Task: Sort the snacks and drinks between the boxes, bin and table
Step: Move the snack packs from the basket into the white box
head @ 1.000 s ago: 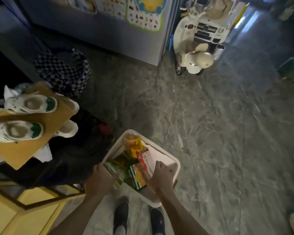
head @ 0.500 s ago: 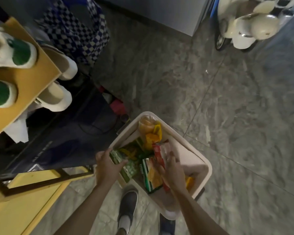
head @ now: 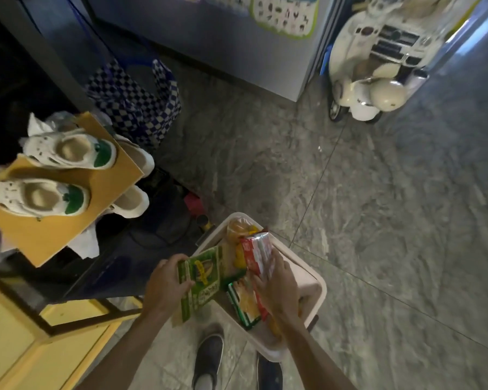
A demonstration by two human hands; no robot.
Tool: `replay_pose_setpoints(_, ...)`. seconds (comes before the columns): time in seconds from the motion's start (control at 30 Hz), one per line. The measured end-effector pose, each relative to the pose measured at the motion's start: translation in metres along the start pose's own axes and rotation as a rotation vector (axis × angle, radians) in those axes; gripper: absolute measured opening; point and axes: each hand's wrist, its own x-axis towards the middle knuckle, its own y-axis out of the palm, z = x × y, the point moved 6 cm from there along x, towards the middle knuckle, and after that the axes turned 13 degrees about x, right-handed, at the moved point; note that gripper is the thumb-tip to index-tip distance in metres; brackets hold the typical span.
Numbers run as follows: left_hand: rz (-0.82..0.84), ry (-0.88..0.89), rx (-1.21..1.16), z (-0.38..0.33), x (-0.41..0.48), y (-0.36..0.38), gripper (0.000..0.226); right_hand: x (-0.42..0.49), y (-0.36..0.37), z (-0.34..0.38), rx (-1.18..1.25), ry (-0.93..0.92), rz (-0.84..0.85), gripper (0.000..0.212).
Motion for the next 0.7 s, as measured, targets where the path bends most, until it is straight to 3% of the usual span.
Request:
replay_pose_setpoints(0.27,-0.085,0.179,-0.091,-0.032,-0.042,-0.122,0.06,-0.046,-0.071,0.12,0.023,-0.143,-0.098,0.077)
replay_pose_setpoints(0.5,-0.268,0.322,-0.265,-0.065,-0.088,-0.256,0.061,-0.107,-0.13,0.228,0.004,-0.298,-0.161,0.087)
replay_pose_setpoints(0.7,-0.465,0.307,-0.291,-0.057,-0.152,-0.332,0.063,-0.146,-0.157,0.291,0.031,-0.463,-0.149,0.097)
